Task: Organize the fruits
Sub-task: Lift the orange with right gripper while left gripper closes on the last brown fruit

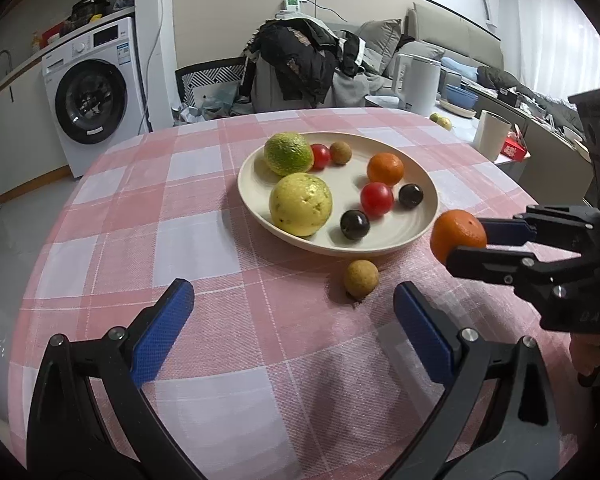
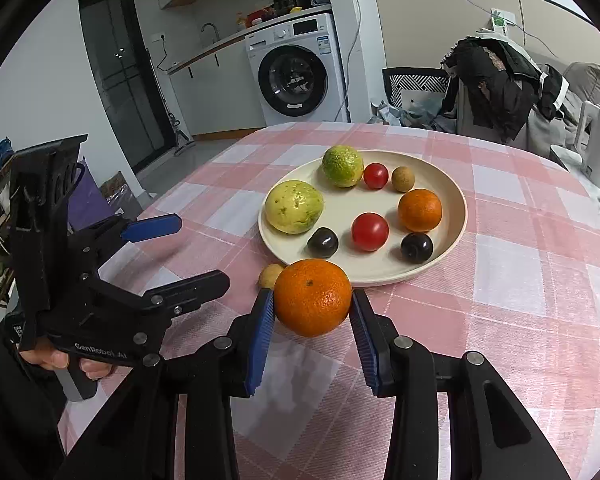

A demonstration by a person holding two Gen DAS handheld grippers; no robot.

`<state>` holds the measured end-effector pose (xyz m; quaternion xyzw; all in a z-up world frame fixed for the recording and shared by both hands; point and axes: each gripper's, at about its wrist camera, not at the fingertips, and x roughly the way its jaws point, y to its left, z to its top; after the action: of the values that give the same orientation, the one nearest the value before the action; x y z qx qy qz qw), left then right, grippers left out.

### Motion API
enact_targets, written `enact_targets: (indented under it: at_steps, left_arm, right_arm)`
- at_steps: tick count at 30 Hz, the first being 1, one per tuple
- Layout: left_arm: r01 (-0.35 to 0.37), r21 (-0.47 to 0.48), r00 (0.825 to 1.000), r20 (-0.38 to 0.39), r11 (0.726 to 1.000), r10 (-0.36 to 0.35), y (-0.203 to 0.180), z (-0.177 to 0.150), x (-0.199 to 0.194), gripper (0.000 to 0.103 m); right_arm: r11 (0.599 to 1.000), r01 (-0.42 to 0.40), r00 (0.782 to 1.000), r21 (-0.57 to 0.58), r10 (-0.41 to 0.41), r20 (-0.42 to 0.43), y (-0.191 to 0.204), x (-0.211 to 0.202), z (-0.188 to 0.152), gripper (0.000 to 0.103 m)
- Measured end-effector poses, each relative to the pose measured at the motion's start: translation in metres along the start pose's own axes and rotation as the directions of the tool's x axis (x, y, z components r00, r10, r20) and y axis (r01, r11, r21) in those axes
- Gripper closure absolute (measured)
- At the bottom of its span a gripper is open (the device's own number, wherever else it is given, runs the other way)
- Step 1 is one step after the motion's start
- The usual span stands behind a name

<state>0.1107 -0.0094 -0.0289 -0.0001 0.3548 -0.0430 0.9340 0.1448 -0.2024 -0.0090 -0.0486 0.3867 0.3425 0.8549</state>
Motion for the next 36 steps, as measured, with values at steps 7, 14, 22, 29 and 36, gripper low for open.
enact_targets:
  at_steps: [7, 14, 22, 29, 36]
  left_arm:
    - [0.024, 0.016, 0.998, -0.062, 1.000, -0.023, -0.007, -0.002, 0.010, 0.004]
    - [0.052, 0.073, 0.991, -0.125, 0.996, -0.042, -0.024, -0.001, 0.024, 0.024]
    - [0.083, 0.077, 0.985, -0.158, 0.994, -0.070, -0.040, 0.007, 0.041, 0.047]
    - [0.087, 0.067, 0.982, -0.176, 0.994, -0.074, -0.043, 0.011, 0.051, 0.053]
    - [0.103, 0.078, 0.980, -0.180, 0.992, -0.088, -0.049, 0.015, 0.056, 0.074]
  right_arm:
    - [1.000, 0.015, 1.000, -0.006, -0.015, 0.005, -0.002, -0.004, 0.000, 0.063]
    - [1.000, 0.027, 1.000, 0.006, -0.027, 0.013, -0.009, -0.008, 0.000, 0.063]
    - [0.999, 0.035, 0.999, 0.013, -0.035, 0.023, -0.012, -0.013, 0.002, 0.063]
    - [0.999, 0.026, 0.999, 0.024, -0.026, 0.025, -0.015, -0.014, 0.002, 0.063]
    - [0.999, 0.020, 1.000, 0.032, -0.021, 0.023, -0.016, -0.014, 0.002, 0.063]
